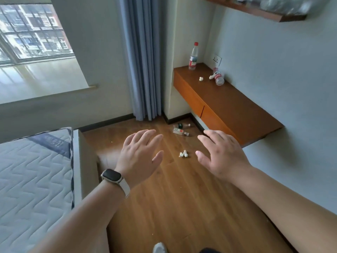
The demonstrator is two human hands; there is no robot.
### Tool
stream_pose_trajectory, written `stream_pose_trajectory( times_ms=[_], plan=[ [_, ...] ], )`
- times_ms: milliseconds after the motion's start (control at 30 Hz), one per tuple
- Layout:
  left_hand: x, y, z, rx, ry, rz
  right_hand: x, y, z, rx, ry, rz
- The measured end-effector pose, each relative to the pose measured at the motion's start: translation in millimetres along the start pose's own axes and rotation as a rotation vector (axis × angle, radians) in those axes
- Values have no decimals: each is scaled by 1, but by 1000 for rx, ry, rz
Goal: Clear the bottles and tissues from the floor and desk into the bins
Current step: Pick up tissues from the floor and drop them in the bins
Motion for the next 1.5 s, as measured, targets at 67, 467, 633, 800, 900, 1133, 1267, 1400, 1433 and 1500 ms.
stream_pose_trajectory(
  times_ms=[67,467,633,800,900,1133,1267,1400,1433,1500],
  plan=[
    [-13,-4,6,18,-28,-7,-14,-2,-5,15,-20,11],
    [-81,-62,42,27,-21,107,-87,-70,-45,-23,-60,105],
    [-134,-112,49,-6,-33,174,-128,-117,-89,-66,-80,177],
    [-214,-170,46,-53,-35,247,-183,-159,-156,-138,-118,221],
    [-266,-208,39,-81,-63,313,-213,-181,-197,-172,-128,248],
    [-359,-271,27,-94,-105,382,-275,-227,-269,-203,-116,320],
    [-387,-302,30,-70,-142,422,-298,-249,-287,-235,-132,338],
    [-411,-351,40,-41,-193,450,-313,-286,-301,-247,-191,376],
    [-415,-367,43,-33,-205,455,-316,-298,-304,-250,-213,386],
    [-422,-402,52,-5,-224,468,-322,-325,-307,-249,-243,408]
  ],
)
Point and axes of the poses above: each hand's wrist, its own x-axis away from the middle knuckle, its own y-axis out of the back of the hand, z = x × y, the point moved 8 cm from there along -x, towards the middle knuckle, and after that the axes turned 10 degrees about y, right-handed, at the moved point
